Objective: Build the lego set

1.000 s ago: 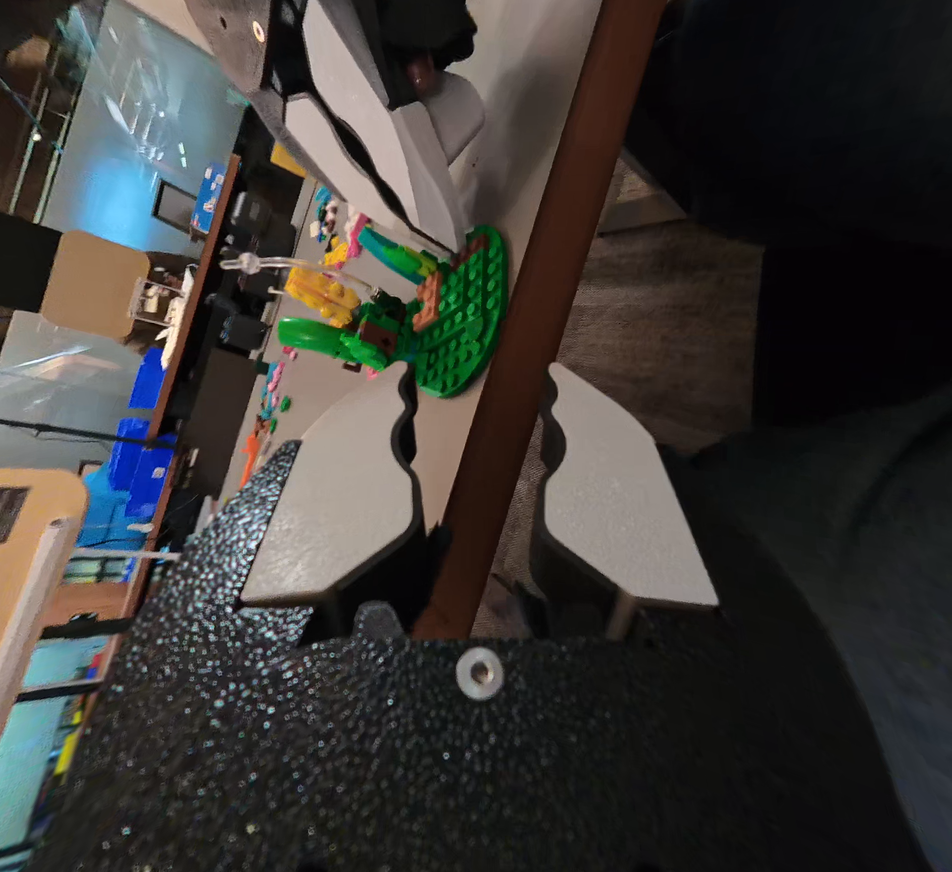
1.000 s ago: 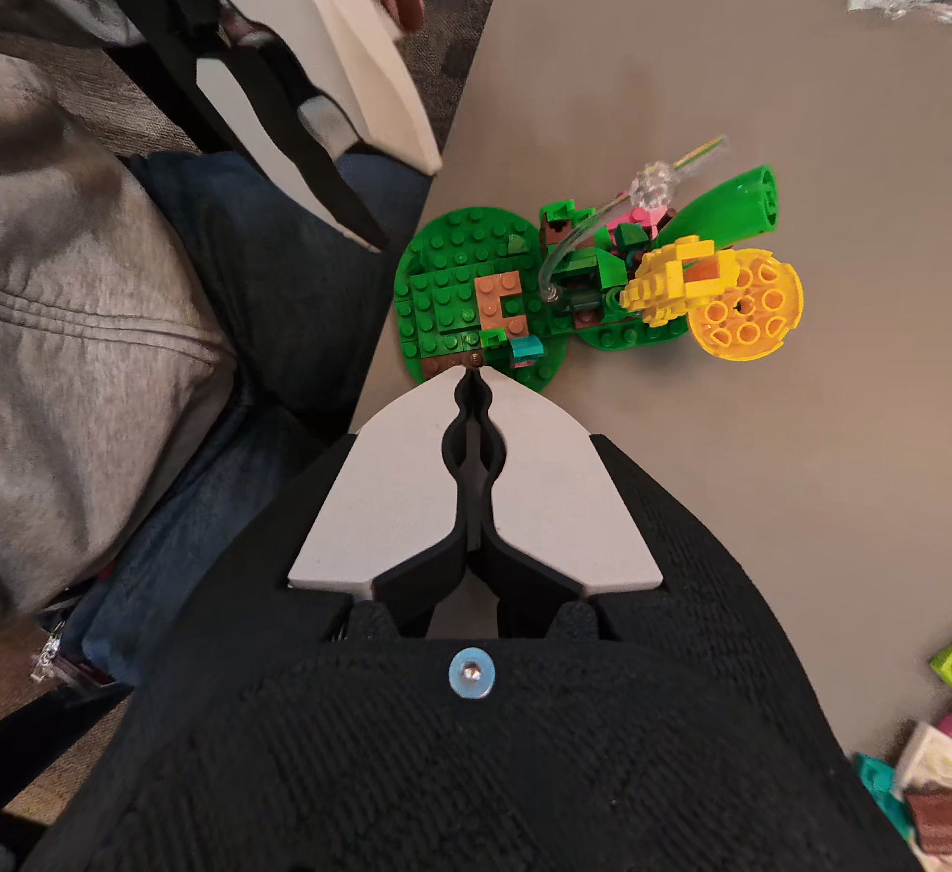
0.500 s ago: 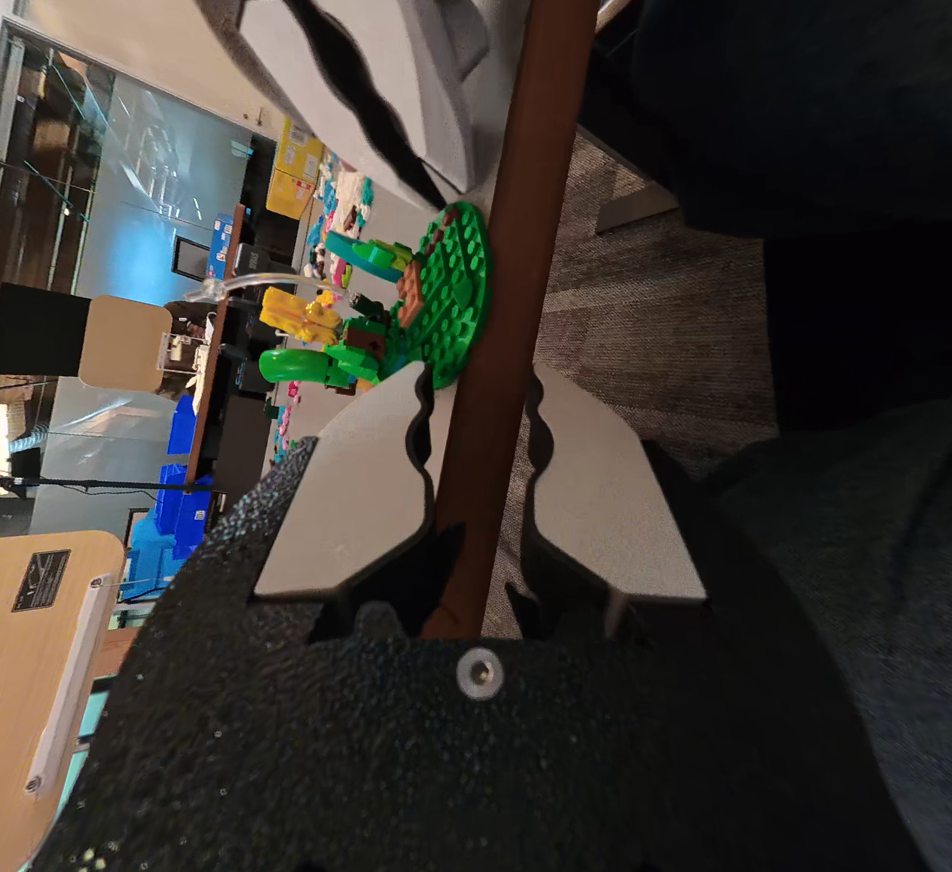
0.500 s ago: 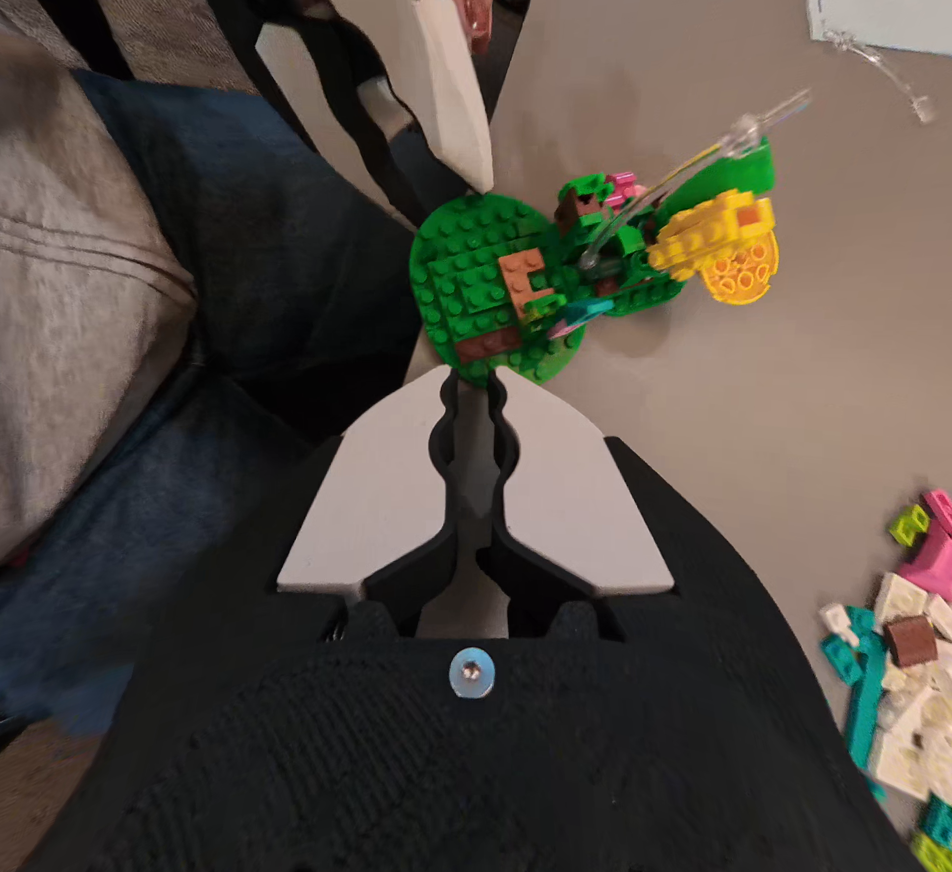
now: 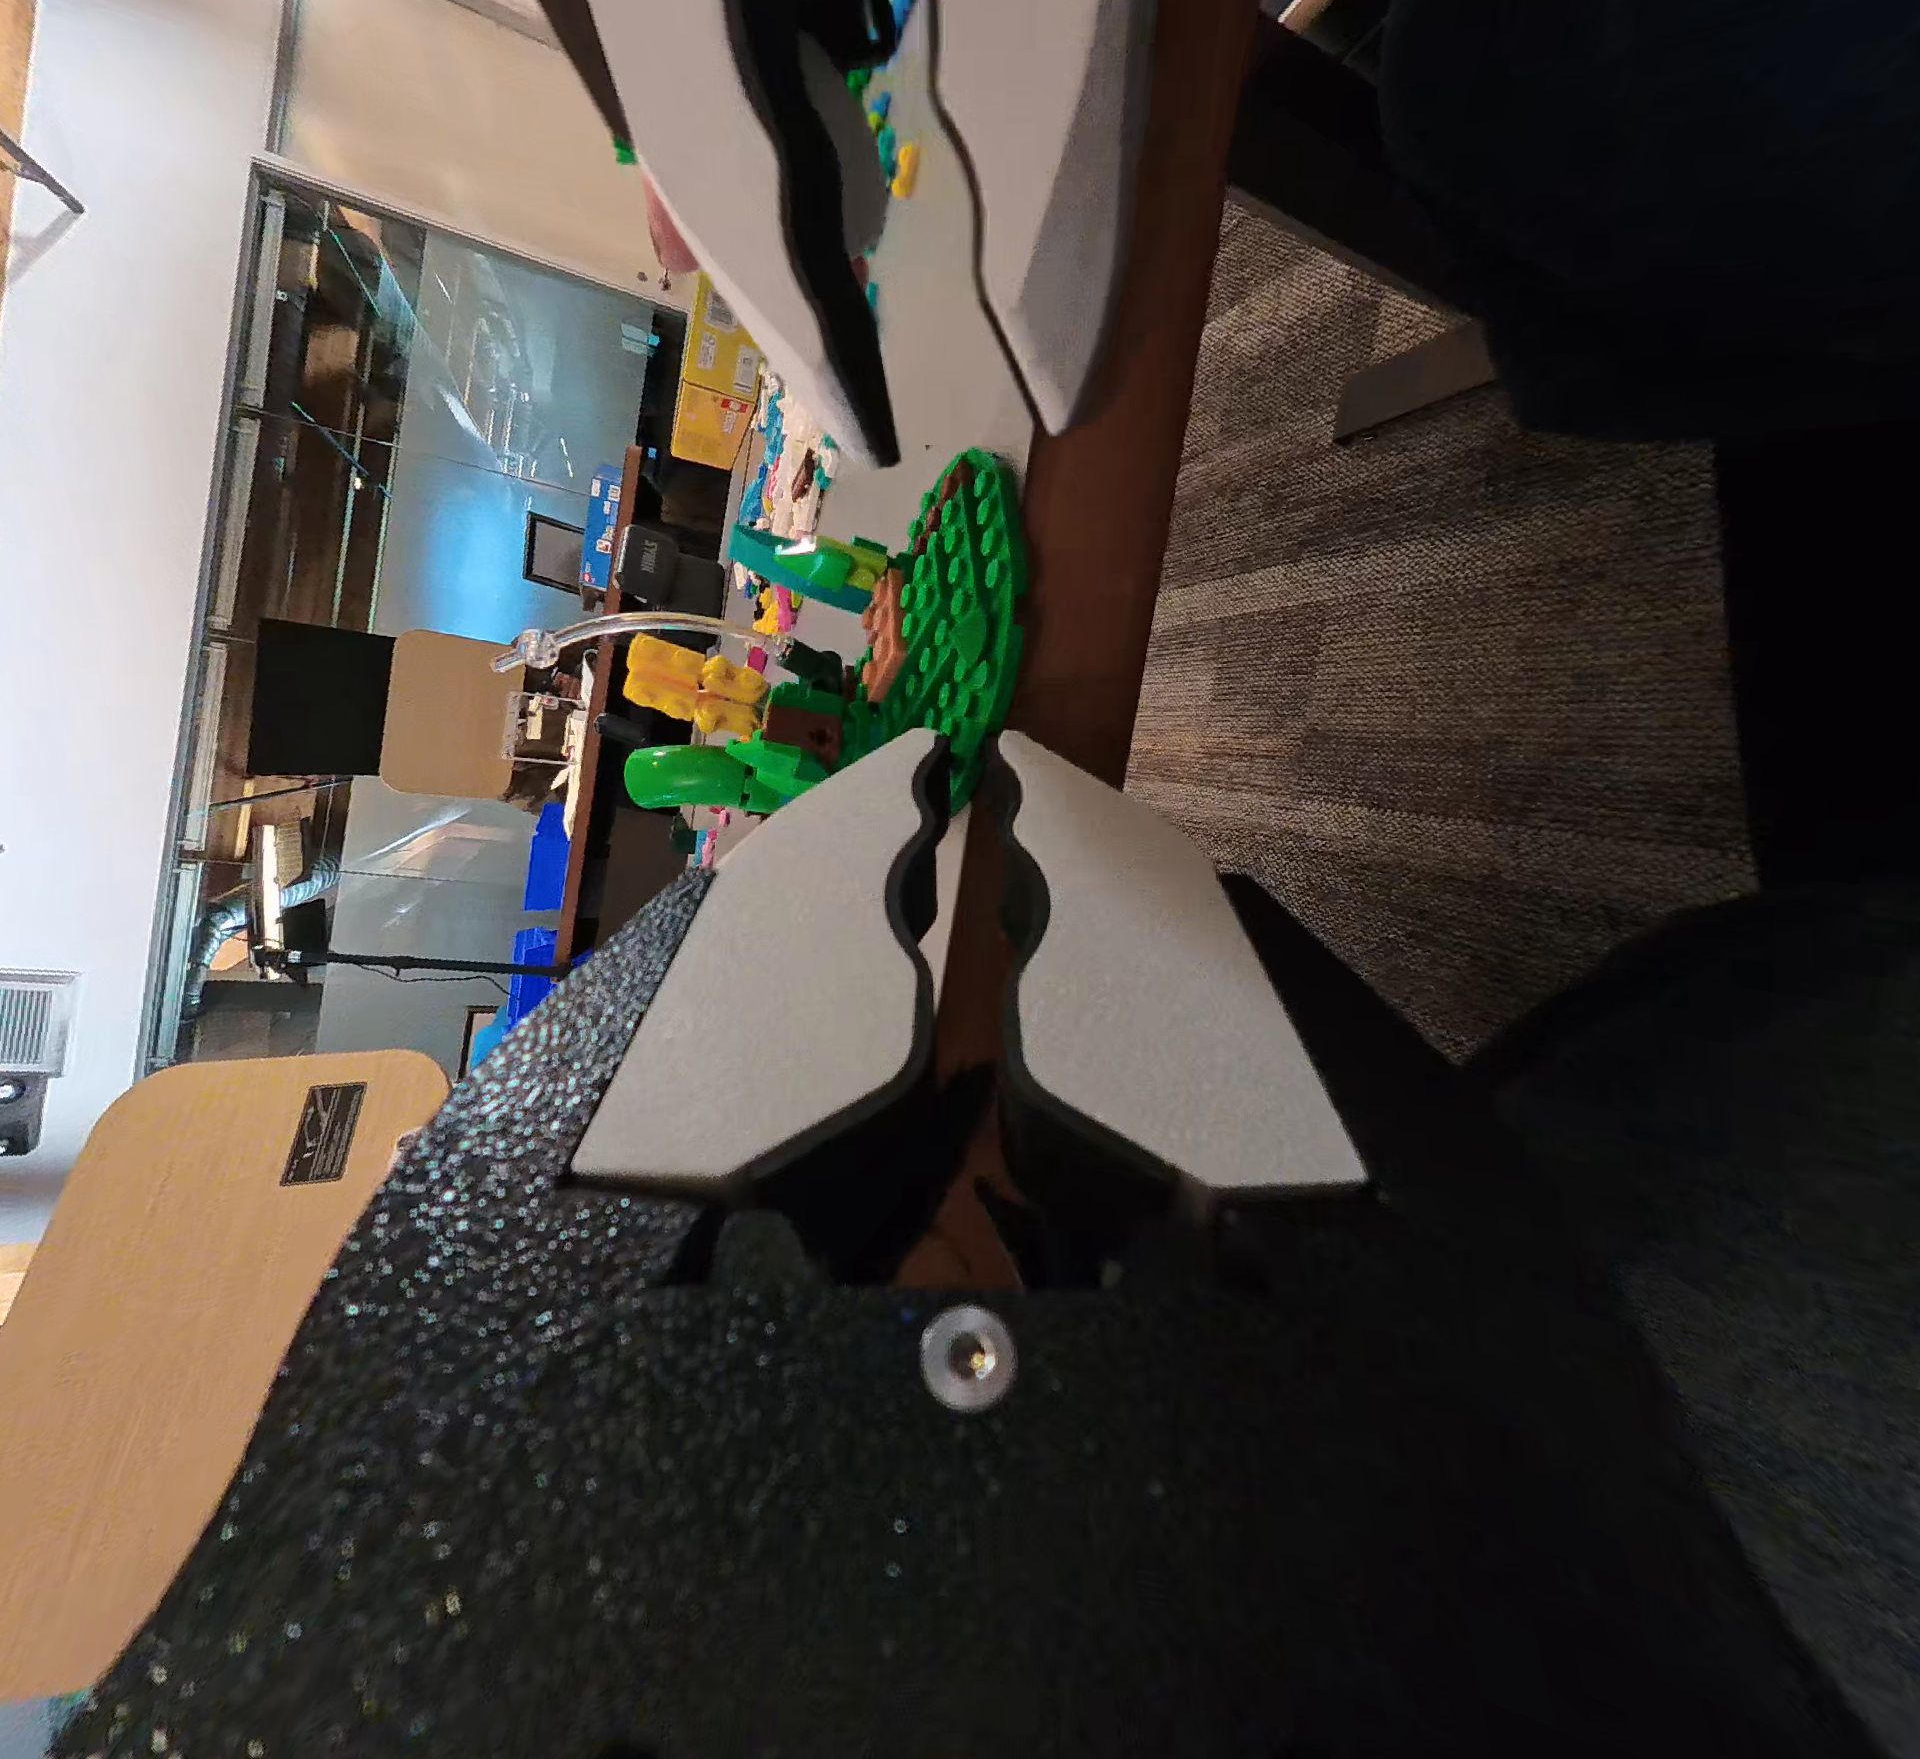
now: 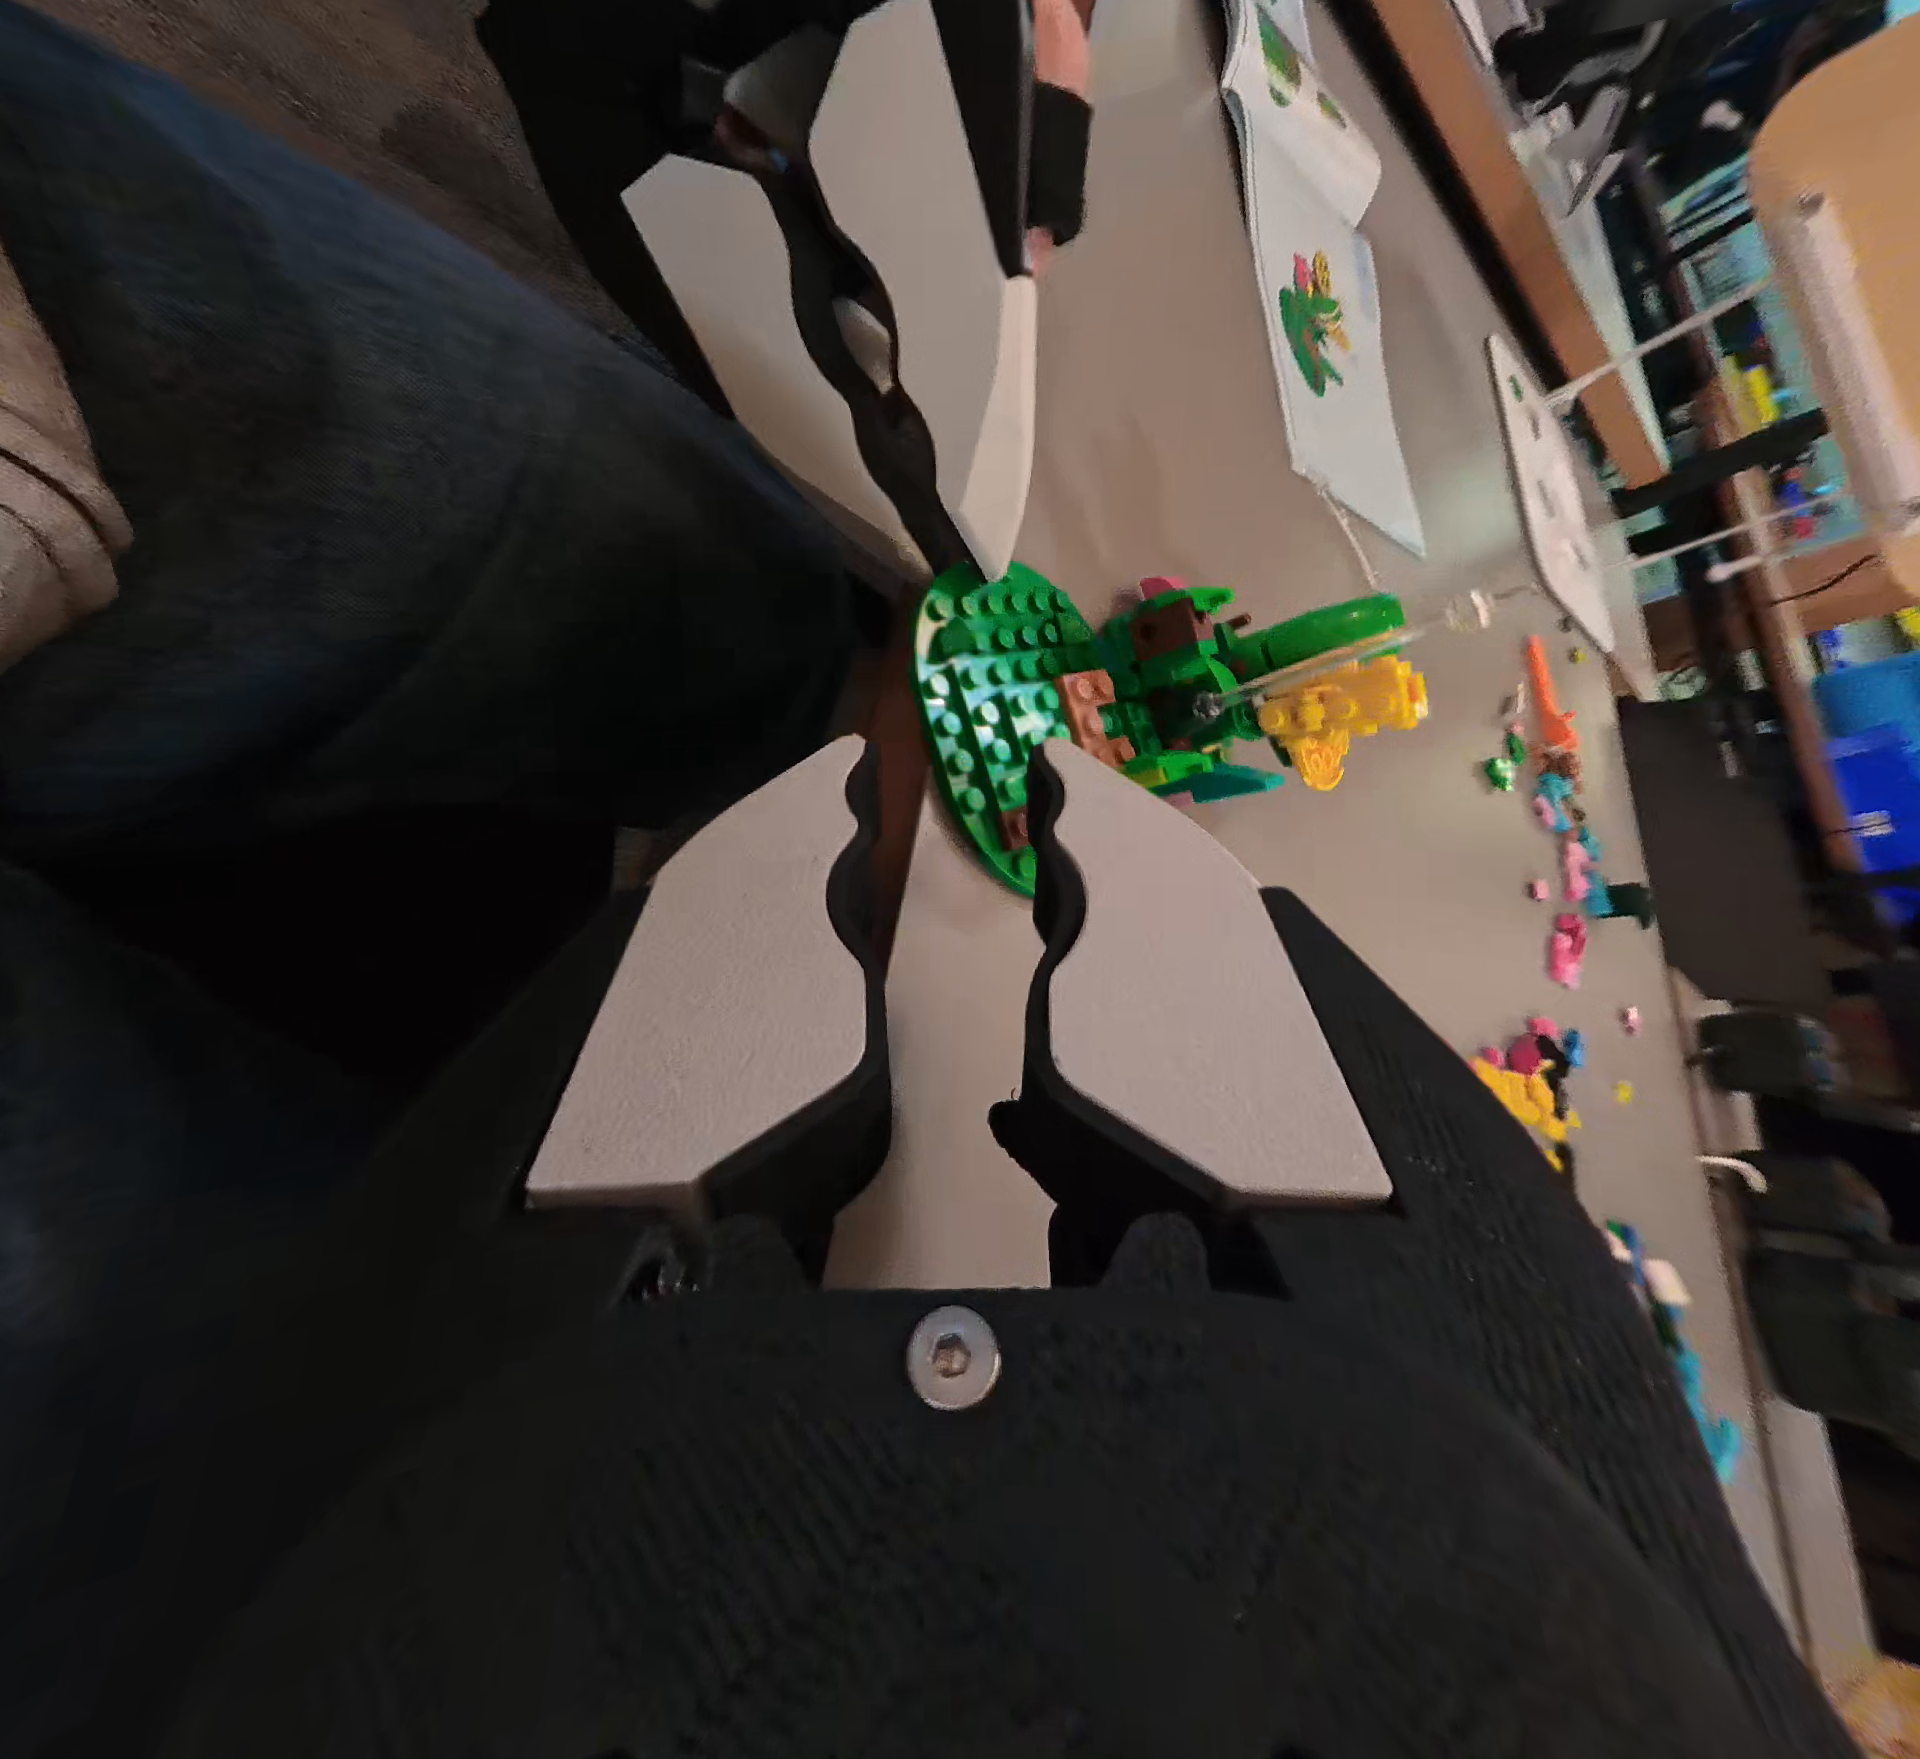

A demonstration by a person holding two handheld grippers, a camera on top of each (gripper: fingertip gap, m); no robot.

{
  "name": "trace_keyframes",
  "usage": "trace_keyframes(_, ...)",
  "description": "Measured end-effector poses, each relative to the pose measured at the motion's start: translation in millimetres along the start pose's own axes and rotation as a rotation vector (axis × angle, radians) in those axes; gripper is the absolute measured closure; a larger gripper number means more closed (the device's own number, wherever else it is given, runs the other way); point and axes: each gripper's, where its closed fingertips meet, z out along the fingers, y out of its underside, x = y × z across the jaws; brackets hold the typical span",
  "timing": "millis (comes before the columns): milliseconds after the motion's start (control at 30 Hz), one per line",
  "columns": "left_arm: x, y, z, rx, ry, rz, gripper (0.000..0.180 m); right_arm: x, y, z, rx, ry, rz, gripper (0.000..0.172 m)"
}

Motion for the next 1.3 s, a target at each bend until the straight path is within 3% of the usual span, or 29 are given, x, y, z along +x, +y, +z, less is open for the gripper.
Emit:
trace_keyframes(200, -5.1, -5.7, -1.8, 0.015, -0.008, -0.02, 0.175, 3.9, -3.4, 4.8, -0.038, 0.161, -0.167, 0.147)
trace_keyframes(467, -10.1, -8.6, -1.4, 0.022, -0.009, -0.069, 0.175, 4.1, -4.3, 11.8, -0.105, 0.261, -0.293, 0.147)
trace_keyframes(700, -14.4, -10.2, -0.7, 0.03, -0.028, -0.084, 0.176, 10.9, -2.1, 13.1, -0.155, 0.299, -0.244, 0.139)
trace_keyframes(1033, -18.5, -11.3, -1.4, 0.043, -0.049, -0.078, 0.176, 21.2, -10.1, 10.8, -0.136, 0.337, -0.207, 0.149)
trace_keyframes(1300, -18.7, -12.6, -1.3, 0.05, -0.051, -0.068, 0.176, 22.0, 0.4, 15.7, -0.233, 0.346, -0.332, 0.153)
